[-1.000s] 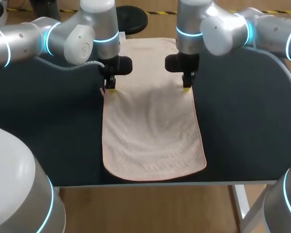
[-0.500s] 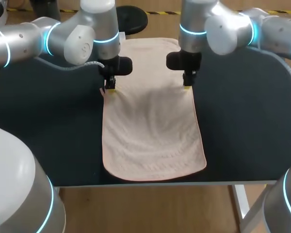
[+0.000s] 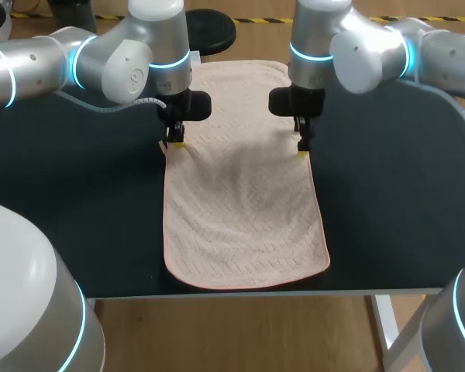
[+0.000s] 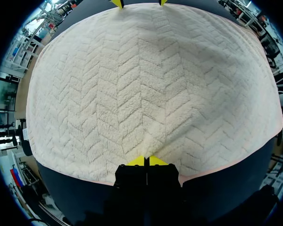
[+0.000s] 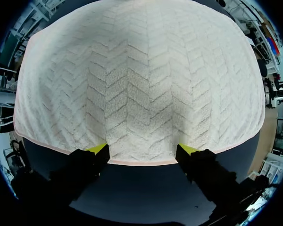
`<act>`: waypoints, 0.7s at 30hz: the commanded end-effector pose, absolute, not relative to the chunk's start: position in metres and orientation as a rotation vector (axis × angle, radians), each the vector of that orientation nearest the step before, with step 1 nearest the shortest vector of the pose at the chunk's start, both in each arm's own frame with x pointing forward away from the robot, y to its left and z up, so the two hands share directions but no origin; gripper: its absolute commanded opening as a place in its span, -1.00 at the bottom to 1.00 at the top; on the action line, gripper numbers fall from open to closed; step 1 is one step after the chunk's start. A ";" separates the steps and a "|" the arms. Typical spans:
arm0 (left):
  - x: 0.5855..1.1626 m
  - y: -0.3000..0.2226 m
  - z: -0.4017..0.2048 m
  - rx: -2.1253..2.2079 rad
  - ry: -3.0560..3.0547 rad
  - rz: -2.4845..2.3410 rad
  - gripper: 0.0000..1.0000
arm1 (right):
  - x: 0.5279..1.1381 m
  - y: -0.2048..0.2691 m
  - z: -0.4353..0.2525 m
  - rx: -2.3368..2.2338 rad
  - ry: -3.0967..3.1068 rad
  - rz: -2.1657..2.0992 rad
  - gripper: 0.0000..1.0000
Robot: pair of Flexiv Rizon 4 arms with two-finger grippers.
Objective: Fold the towel
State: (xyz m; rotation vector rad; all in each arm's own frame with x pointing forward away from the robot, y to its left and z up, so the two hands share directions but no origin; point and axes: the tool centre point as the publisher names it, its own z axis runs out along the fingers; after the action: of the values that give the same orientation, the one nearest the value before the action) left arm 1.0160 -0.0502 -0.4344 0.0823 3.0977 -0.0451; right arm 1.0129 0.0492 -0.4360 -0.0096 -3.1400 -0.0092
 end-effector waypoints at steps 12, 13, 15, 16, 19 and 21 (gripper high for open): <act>1.017 -0.050 -0.434 0.100 3.101 -0.043 -1.00 | 1.017 0.057 -0.451 0.003 -3.136 -0.012 -1.00; 1.017 -0.050 -0.434 0.101 3.101 -0.044 -1.00 | 1.016 0.057 -0.452 0.000 -3.134 -0.013 -1.00; 1.017 -0.050 -0.434 0.102 3.102 -0.045 -1.00 | 1.015 0.056 -0.452 -0.003 -3.132 -0.013 -1.00; 1.017 -0.051 -0.434 0.102 3.102 -0.046 -1.00 | 1.014 0.055 -0.451 -0.005 -3.131 -0.013 -1.00; 1.016 -0.051 -0.434 0.104 3.102 -0.047 -1.00 | 1.013 0.053 -0.445 -0.011 -3.133 -0.011 -1.00; 1.015 -0.051 -0.434 0.104 3.104 -0.048 -1.00 | 1.012 0.052 -0.440 -0.014 -3.137 -0.009 -1.00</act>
State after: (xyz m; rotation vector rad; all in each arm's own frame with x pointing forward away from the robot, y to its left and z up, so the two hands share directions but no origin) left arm 1.0154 -0.0512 -0.4339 0.1008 3.1003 -0.0470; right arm 1.0147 0.0550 -0.4442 -0.0142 -3.1347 -0.0120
